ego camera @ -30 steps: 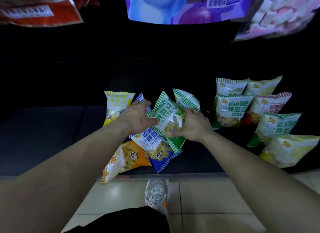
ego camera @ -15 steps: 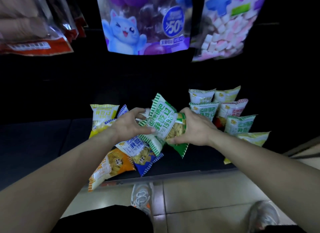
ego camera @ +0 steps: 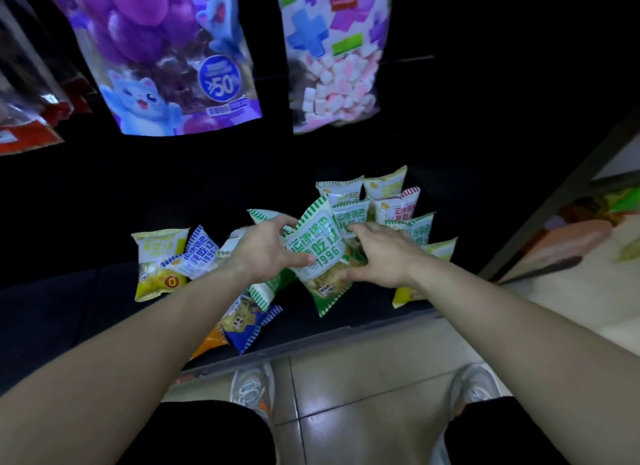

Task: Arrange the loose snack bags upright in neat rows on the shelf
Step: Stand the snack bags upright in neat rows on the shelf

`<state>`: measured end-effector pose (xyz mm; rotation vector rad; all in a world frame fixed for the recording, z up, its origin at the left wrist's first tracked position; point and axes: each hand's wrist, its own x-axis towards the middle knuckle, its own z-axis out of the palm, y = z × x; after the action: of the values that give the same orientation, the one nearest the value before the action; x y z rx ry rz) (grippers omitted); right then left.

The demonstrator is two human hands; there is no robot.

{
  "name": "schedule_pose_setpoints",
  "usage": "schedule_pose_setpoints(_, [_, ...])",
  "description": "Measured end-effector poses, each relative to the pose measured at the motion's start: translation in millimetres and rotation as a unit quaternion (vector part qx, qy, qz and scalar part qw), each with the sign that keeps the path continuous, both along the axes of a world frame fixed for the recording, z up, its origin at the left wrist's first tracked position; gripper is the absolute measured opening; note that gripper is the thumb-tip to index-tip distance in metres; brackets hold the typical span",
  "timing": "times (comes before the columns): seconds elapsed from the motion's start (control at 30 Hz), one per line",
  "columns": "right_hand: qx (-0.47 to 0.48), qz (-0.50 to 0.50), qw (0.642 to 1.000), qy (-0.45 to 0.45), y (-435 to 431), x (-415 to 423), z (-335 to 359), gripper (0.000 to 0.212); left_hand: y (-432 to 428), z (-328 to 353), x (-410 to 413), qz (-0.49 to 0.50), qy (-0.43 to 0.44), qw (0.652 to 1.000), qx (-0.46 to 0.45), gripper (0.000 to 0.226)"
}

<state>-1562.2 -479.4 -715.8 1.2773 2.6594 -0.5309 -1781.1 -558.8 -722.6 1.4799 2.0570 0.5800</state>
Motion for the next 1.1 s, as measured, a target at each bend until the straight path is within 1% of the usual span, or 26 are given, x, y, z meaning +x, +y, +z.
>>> schedule_pose_setpoints(0.07, [-0.014,-0.016,1.0,-0.011,12.5,17.7,-1.3,0.09,9.1,-7.6,10.1,-0.005,0.056,0.998,-0.007,0.09])
schedule_pose_setpoints(0.13, [-0.047,-0.046,0.998,-0.015,26.2,38.1,-4.9,0.083,19.9,-16.2,20.0,-0.009,0.093,0.995,-0.023,0.088])
schedule_pose_setpoints(0.3, [-0.067,-0.12,0.99,-0.023,61.1,89.7,-26.2,0.079,59.6,-40.8,40.7,-0.037,0.187,0.98,-0.058,0.085])
schedule_pose_setpoints(0.37, [-0.075,-0.14,0.987,-0.024,72.2,103.5,-36.2,0.078,77.7,-51.9,48.7,-0.058,0.207,0.975,-0.063,0.083])
schedule_pose_setpoints(0.47, [-0.086,-0.156,0.984,-0.015,84.5,114.9,-47.5,0.075,103.0,-72.8,57.3,-0.085,0.224,0.969,-0.065,0.08])
schedule_pose_setpoints(0.57, [-0.088,-0.154,0.984,-0.021,91.0,119.0,-58.5,0.072,120.0,-96.5,60.8,-0.098,0.227,0.965,-0.085,0.08])
schedule_pose_setpoints(0.73, [-0.091,-0.152,0.984,-0.035,97.8,118.2,-69.4,0.069,145.1,-124.7,70.7,-0.098,0.195,0.97,-0.104,0.078])
schedule_pose_setpoints(0.97, [-0.086,-0.138,0.986,-0.042,91.7,114.9,-72.1,0.065,160.5,-138.6,78.5,-0.078,0.189,0.973,-0.105,0.075])
schedule_pose_setpoints(1.03, [-0.085,-0.137,0.986,-0.039,90.8,113.4,-70.3,0.066,159.9,-139.6,78.6,-0.082,0.198,0.971,-0.108,0.076])
schedule_pose_setpoints(1.1, [-0.083,-0.134,0.987,-0.037,89.8,111.4,-68.3,0.066,158.1,-139.2,81.0,-0.099,0.236,0.961,-0.105,0.074])
